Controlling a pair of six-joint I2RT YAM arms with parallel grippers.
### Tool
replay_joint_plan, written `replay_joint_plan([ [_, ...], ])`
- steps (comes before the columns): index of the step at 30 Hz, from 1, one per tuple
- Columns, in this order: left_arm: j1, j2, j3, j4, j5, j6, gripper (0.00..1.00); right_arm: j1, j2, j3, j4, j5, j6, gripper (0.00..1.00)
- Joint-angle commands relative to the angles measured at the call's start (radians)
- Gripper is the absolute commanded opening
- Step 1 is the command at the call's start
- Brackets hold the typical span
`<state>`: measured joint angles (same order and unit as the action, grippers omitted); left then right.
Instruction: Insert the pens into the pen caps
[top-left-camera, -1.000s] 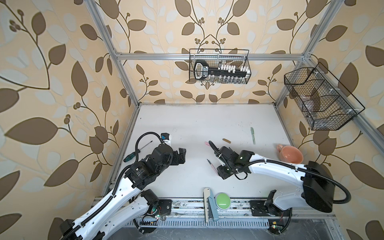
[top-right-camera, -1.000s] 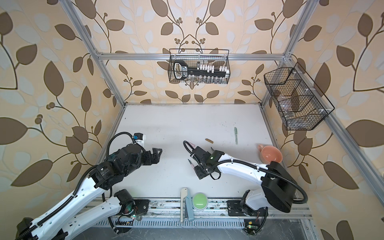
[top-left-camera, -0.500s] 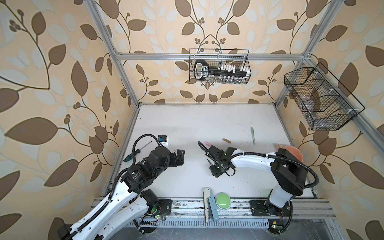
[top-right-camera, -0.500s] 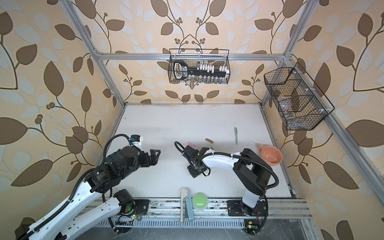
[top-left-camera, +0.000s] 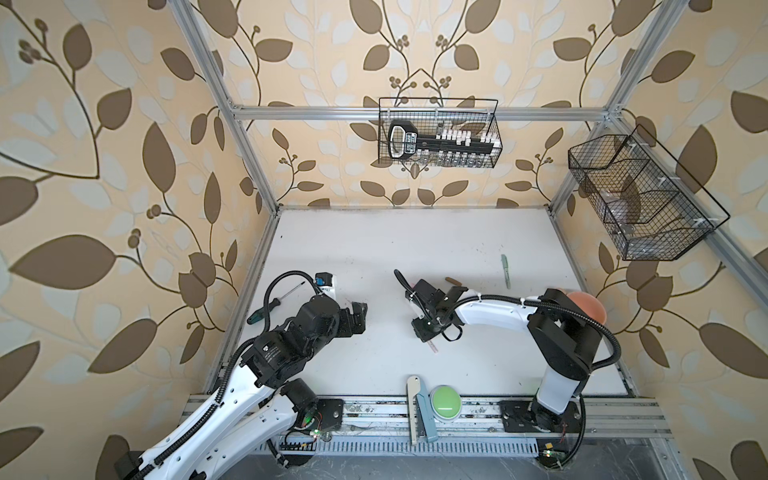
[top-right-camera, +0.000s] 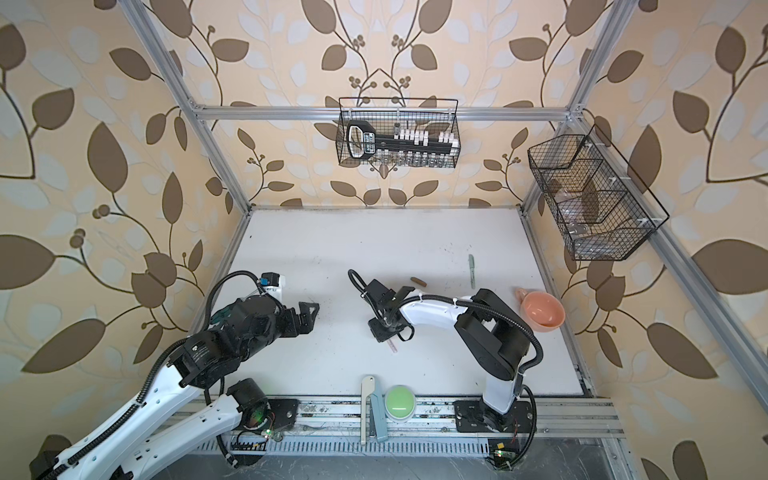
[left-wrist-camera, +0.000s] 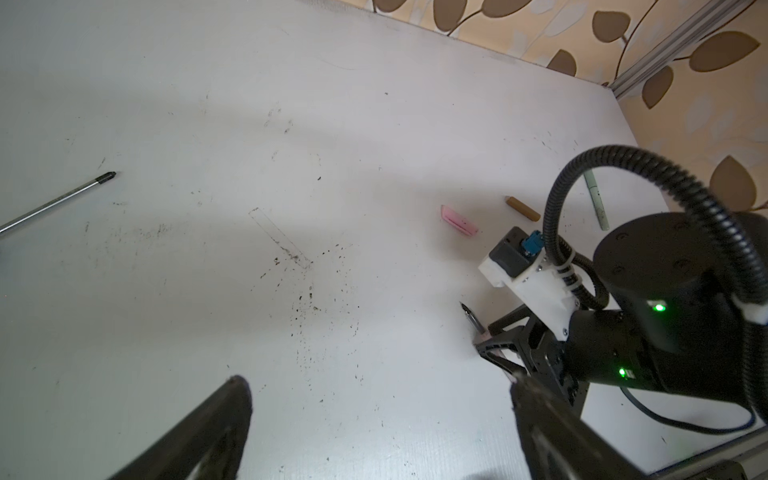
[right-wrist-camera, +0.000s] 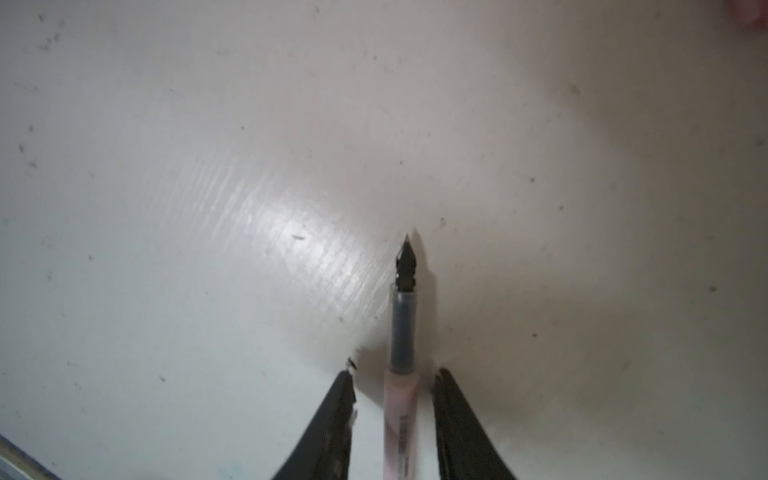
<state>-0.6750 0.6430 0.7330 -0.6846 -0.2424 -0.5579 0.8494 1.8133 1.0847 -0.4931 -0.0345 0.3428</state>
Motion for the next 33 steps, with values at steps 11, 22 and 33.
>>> replay_joint_plan([
  [11, -0.005, 0.134, -0.015, 0.126, 0.135, 0.051, 0.99, -0.128, 0.031, -0.055, 0.068, -0.037, 0.013, 0.16],
  [22, -0.024, 0.290, -0.004, 0.211, 0.212, 0.044, 0.99, -0.245, -0.033, -0.114, 0.139, -0.104, 0.020, 0.26],
  [33, -0.028, 0.237, -0.027, 0.191, 0.204, 0.032, 0.99, -0.255, -0.264, -0.217, 0.049, -0.099, 0.006, 0.47],
])
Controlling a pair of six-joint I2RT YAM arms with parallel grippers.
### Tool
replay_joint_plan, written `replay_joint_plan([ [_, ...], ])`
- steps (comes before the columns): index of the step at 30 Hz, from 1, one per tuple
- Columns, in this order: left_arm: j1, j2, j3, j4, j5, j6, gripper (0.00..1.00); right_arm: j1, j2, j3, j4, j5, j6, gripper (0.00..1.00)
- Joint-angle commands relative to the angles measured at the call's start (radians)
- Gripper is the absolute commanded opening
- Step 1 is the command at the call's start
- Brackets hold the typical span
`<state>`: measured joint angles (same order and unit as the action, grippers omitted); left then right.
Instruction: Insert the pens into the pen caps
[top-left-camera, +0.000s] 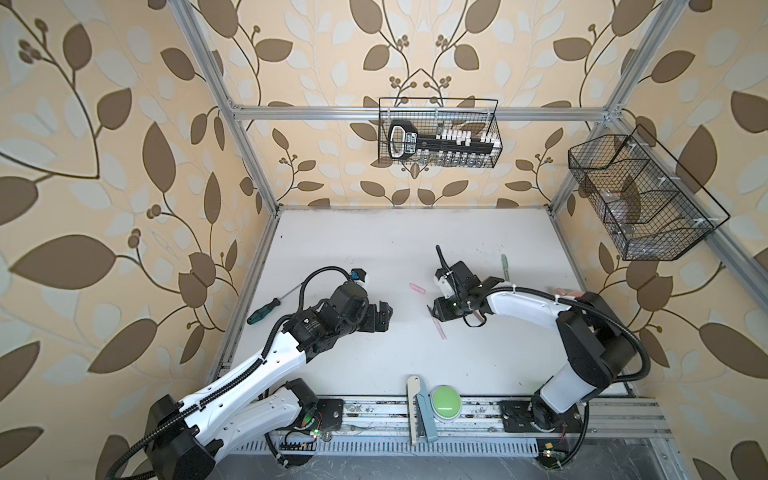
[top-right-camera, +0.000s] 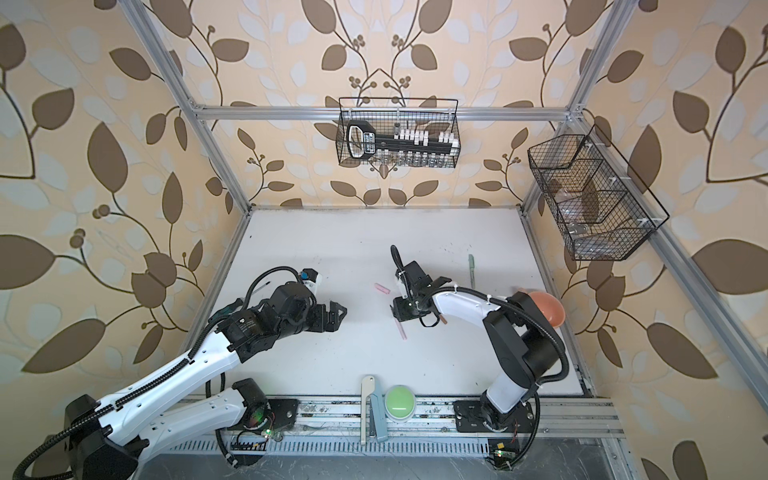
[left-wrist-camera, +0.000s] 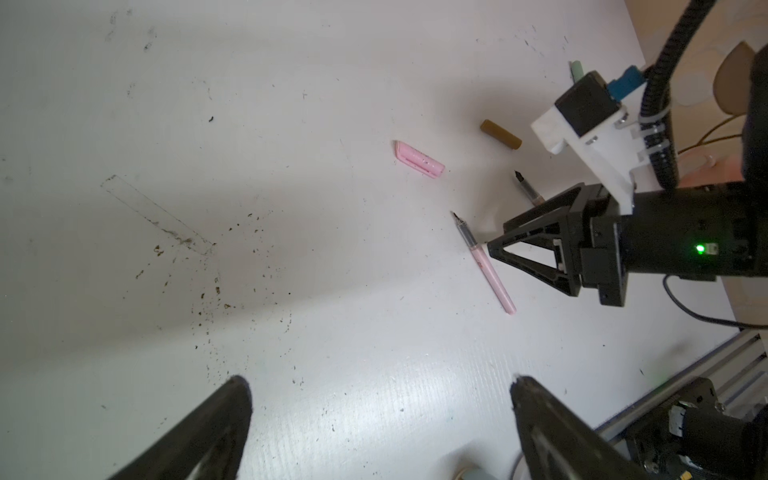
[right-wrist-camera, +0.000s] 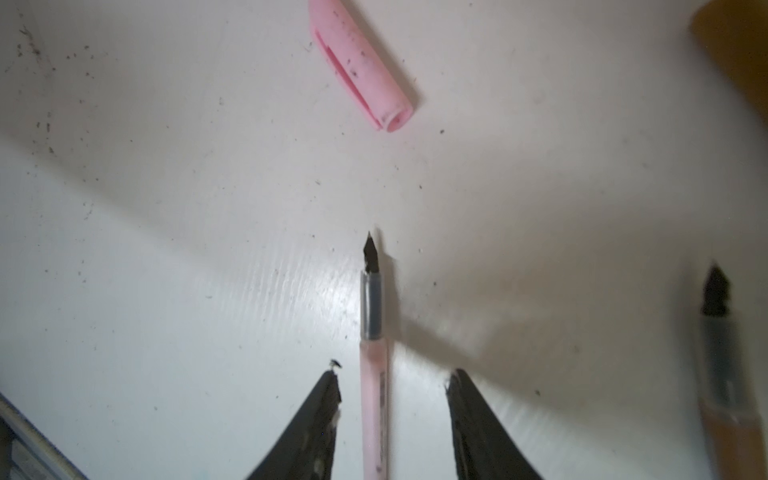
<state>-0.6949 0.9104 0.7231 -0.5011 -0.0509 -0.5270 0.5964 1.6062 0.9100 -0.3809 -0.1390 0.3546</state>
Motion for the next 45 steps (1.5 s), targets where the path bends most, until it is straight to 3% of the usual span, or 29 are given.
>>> replay_joint_plan([
  [1, -0.009, -0.035, -0.024, 0.012, 0.016, -0.002, 0.99, 0.002, -0.077, -0.060, -0.067, 0.003, -0.002, 0.47],
  [7, -0.011, -0.039, -0.069, 0.067, 0.043, -0.024, 0.99, 0.084, -0.171, -0.184, -0.035, -0.028, 0.048, 0.50],
  [22, -0.029, 0.018, -0.153, 0.276, 0.099, -0.087, 0.99, 0.154, -0.086, -0.246, 0.103, -0.120, 0.081, 0.50],
  [32, -0.035, 0.070, -0.137, 0.303, 0.047, -0.068, 0.99, 0.190, -0.020, -0.307, 0.384, -0.329, 0.190, 0.50],
  [37, -0.035, 0.070, -0.123, 0.290, 0.022, -0.063, 0.99, 0.193, 0.040, -0.294, 0.506, -0.362, 0.232, 0.49],
  [40, -0.035, 0.079, -0.119, 0.280, 0.029, -0.059, 0.99, 0.179, -0.021, -0.294, 0.499, -0.362, 0.233, 0.48],
  [45, -0.091, 0.166, -0.066, 0.223, 0.029, -0.025, 0.99, 0.091, -0.288, -0.321, 0.243, -0.258, 0.181, 0.49],
])
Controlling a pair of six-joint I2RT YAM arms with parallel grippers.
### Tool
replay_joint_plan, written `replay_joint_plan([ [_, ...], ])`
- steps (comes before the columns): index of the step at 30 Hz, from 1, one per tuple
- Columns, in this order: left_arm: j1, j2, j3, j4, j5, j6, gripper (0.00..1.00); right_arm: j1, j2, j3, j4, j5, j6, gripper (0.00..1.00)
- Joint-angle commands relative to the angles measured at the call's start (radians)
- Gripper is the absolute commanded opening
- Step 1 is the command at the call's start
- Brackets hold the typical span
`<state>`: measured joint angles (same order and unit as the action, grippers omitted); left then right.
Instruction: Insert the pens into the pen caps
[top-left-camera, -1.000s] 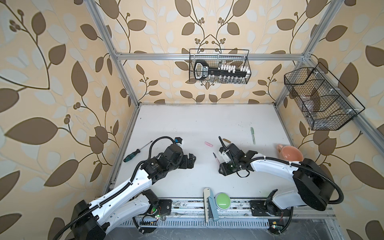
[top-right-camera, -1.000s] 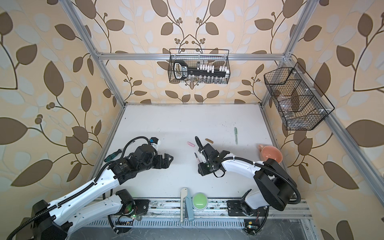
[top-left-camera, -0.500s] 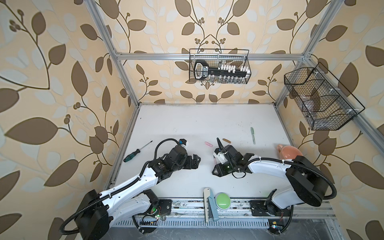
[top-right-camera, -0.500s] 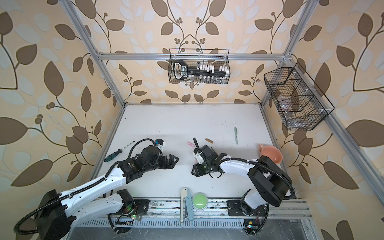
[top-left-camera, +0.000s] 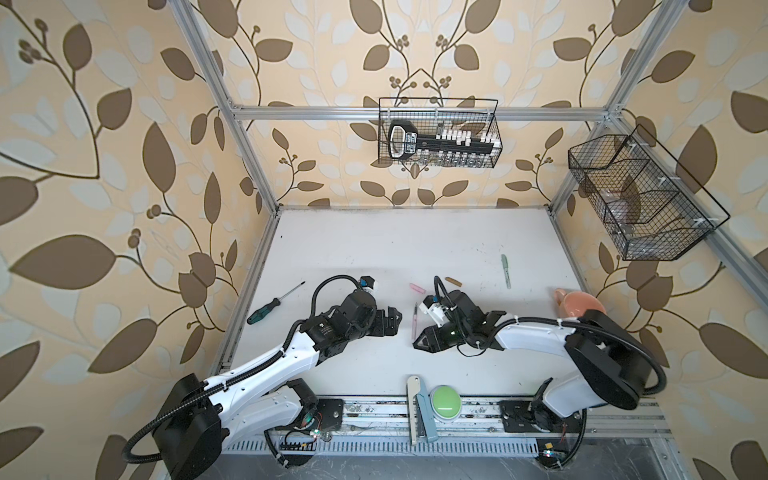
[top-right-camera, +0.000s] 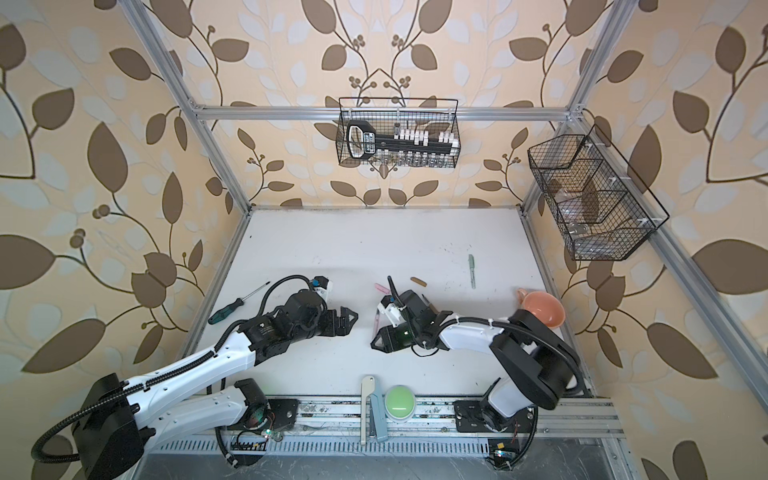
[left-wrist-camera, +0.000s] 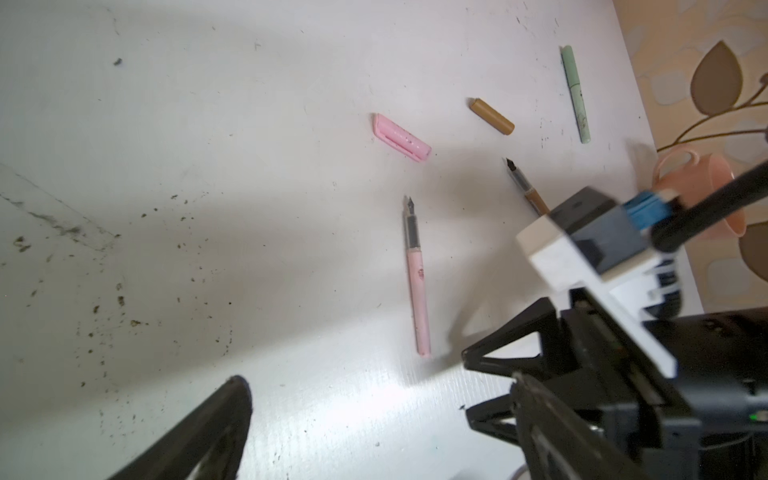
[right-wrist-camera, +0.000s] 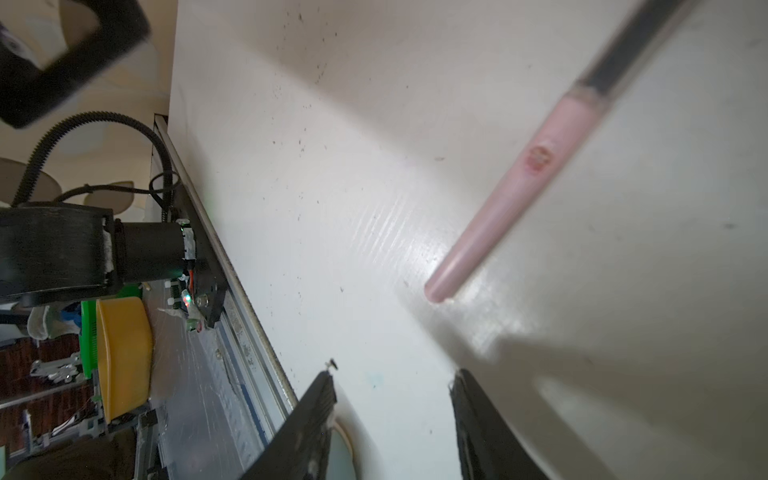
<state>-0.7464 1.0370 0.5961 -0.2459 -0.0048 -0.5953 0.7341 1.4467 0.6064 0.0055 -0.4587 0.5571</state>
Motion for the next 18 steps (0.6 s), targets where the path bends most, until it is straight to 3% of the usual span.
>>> replay_joint_plan([
  [1, -0.056, 0.067, 0.080, -0.049, -0.027, 0.046, 0.99, -0.073, -0.183, -0.026, -0.194, 0.087, -0.031, 0.49],
  [5, -0.094, 0.213, 0.162, -0.121, -0.027, 0.004, 0.90, -0.199, -0.409, -0.041, -0.393, 0.197, -0.071, 0.50],
  [9, -0.117, 0.331, 0.206, -0.140, -0.045, -0.068, 0.85, -0.284, -0.543, -0.063, -0.444, 0.161, -0.083, 0.51],
  [18, -0.117, 0.523, 0.269, -0.131, -0.064, -0.101, 0.66, -0.308, -0.556, -0.099, -0.407, 0.091, -0.089, 0.50],
])
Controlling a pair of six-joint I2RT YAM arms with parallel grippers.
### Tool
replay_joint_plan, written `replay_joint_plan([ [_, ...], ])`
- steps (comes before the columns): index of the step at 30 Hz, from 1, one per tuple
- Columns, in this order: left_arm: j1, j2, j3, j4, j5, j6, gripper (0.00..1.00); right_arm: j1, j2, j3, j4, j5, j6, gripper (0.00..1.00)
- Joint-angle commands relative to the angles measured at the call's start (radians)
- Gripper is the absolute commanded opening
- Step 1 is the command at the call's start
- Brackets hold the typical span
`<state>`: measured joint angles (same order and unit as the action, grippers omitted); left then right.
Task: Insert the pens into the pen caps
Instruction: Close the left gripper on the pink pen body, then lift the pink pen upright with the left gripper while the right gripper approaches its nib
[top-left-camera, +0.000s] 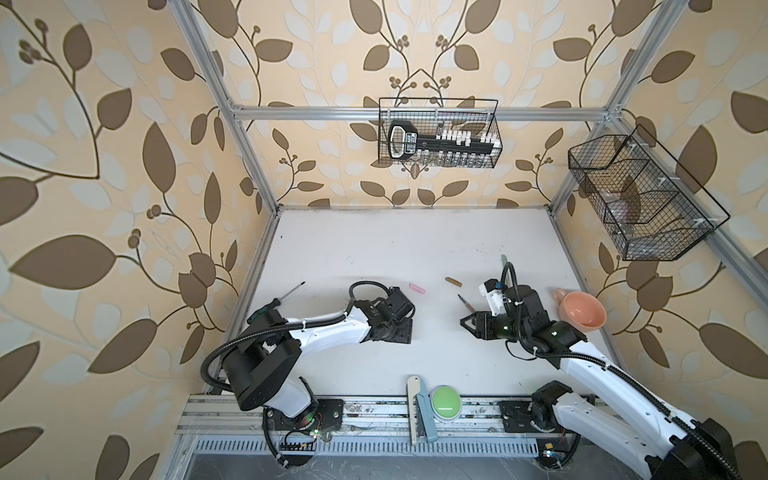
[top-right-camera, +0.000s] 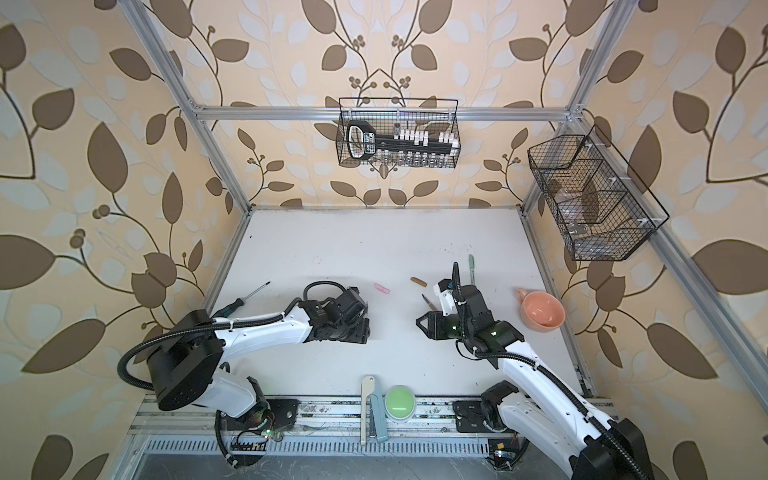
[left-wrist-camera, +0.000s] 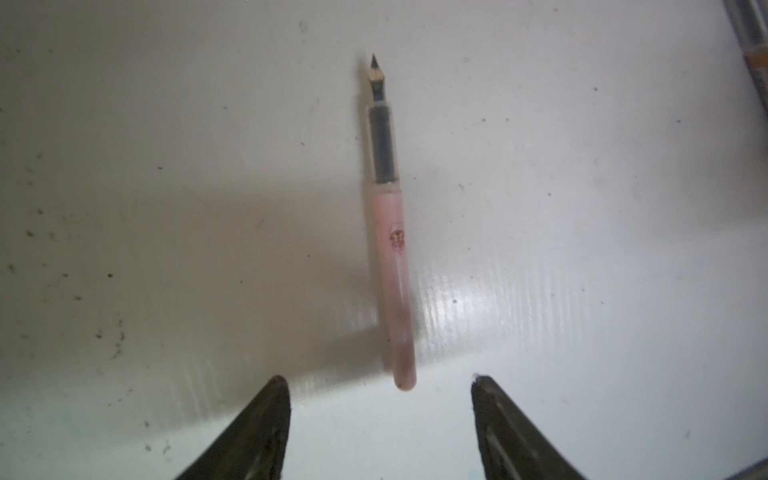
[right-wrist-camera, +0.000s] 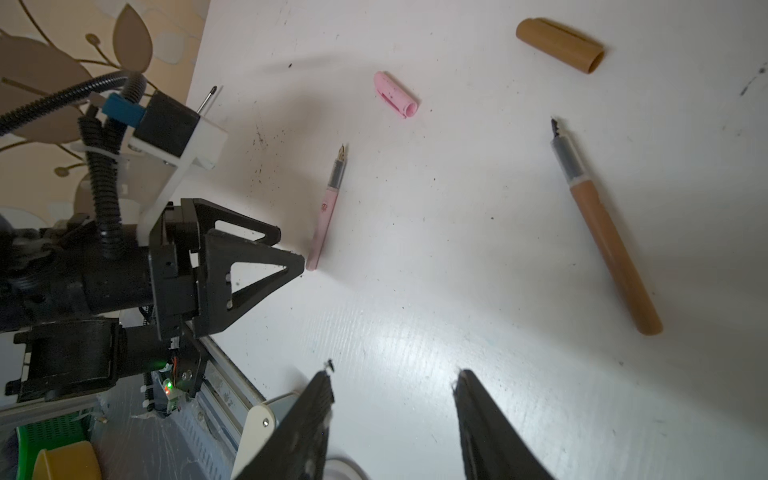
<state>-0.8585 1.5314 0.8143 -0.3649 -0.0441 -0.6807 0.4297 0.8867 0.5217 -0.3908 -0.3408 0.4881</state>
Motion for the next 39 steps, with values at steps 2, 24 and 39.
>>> replay_joint_plan([
  [2, -0.005, 0.062, 0.071, -0.017, -0.023, -0.015, 0.62, -0.003, 0.009, -0.018, 0.001, -0.031, -0.019, 0.50],
  [24, -0.010, 0.124, 0.115, -0.115, -0.057, 0.016, 0.14, 0.042, 0.138, -0.036, 0.153, -0.026, 0.018, 0.49],
  [39, -0.014, 0.013, 0.012, 0.090, 0.025, 0.095, 0.00, 0.167, 0.400, -0.018, 0.469, -0.029, 0.146, 0.50],
])
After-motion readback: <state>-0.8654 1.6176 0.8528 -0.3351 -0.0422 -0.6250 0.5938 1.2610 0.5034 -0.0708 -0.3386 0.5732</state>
